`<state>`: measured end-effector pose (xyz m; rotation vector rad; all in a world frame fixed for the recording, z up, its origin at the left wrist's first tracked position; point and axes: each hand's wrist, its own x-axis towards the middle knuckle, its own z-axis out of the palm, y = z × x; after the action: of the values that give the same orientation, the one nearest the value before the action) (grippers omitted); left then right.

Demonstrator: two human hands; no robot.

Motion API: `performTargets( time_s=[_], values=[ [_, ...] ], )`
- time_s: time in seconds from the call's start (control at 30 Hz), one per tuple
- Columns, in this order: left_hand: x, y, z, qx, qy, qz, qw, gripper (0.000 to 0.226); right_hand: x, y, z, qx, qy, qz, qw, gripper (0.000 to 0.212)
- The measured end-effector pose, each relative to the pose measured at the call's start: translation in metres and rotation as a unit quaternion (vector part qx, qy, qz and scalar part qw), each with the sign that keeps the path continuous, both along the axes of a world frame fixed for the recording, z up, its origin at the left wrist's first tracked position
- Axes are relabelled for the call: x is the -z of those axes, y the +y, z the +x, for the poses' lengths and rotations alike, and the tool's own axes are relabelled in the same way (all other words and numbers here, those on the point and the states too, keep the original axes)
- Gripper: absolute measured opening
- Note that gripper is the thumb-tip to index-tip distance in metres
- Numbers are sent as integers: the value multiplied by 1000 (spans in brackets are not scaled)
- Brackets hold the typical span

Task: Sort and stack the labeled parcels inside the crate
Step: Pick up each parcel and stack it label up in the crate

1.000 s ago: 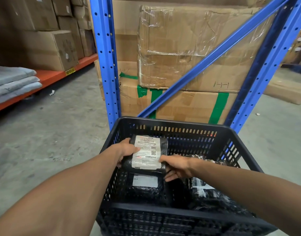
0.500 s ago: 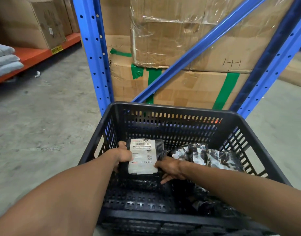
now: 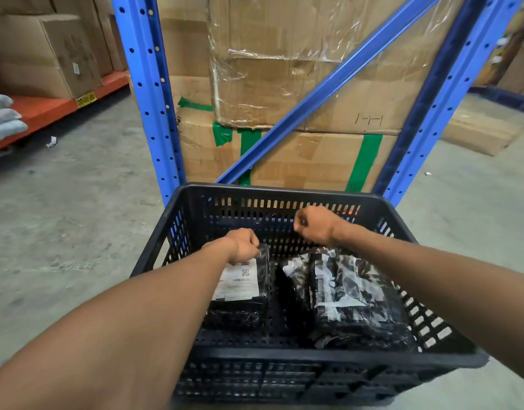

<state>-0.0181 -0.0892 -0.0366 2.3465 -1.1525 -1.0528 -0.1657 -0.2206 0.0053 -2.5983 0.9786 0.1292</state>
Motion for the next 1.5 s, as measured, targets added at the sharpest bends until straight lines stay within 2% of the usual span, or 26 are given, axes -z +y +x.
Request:
performTargets(
  time_s=[0.03, 0.1, 0.17, 0.23, 0.3, 0.43, 0.53, 0.77, 0.87, 0.9, 0.97, 1.03, 1.1, 1.17, 1.27, 1.33, 1.4, 1.5],
  values=[
    [-4, -4, -10, 15, 59, 26, 998, 18, -4, -10, -10, -11, 20, -12, 1000, 21],
    [-11, -12, -33, 56, 141, 97, 984, 27, -6, -27, -32, -3, 110, 64, 992, 17],
    [-14, -21, -54, 84, 167, 138, 973, 43, -6, -36, -54, 15, 229, 132, 964, 42],
    [-18, -29, -71, 79, 194, 158, 965, 56, 1, -42, -71, 12, 286, 135, 949, 62],
    [-20, -36, -84, 64, 227, 177, 955, 63, 8, -45, -77, -4, 284, 116, 952, 71],
    [-19, -45, -102, 53, 277, 226, 933, 69, 16, -41, -73, -14, 313, 80, 946, 105],
    [-15, -47, -106, 43, 311, 248, 917, 75, 17, -40, -71, -22, 321, 67, 944, 116],
    [-17, -32, -85, 35, 386, 211, 897, 72, -3, -39, -54, -40, 323, 81, 942, 143],
    [-24, -25, -63, -12, 437, 147, 887, 84, -12, -37, -52, -50, 262, 90, 960, 133],
    [-27, -23, -55, -31, 452, 122, 883, 85, -16, -35, -51, -53, 222, 92, 969, 125],
    [-32, -17, -35, -81, 473, 65, 875, 80, -26, -28, -47, -60, 119, 85, 987, 96],
    [-36, -10, -15, -148, 477, 3, 866, 77, -35, -18, -39, -90, 20, 42, 995, 76],
    [-39, -3, 5, -219, 479, -53, 849, 72, -39, -3, -30, -121, -47, -57, 990, 75],
    [-43, 4, 20, -265, 492, -88, 825, 64, -38, 12, -22, -156, -119, -173, 965, 74],
    [-46, 15, 29, -288, 546, -111, 779, 48, -32, 34, -10, -228, -200, -302, 904, 64],
    [-47, 23, 31, -315, 527, -137, 777, 38, -27, 47, -2, -272, -225, -353, 867, 50],
    [-46, 31, 35, -336, 494, -189, 780, 33, -20, 52, 2, -288, -211, -336, 872, 53],
    [-48, 41, 42, -329, 475, -263, 772, 25, -5, 49, 0, -211, -165, -216, 939, 85]
  ],
)
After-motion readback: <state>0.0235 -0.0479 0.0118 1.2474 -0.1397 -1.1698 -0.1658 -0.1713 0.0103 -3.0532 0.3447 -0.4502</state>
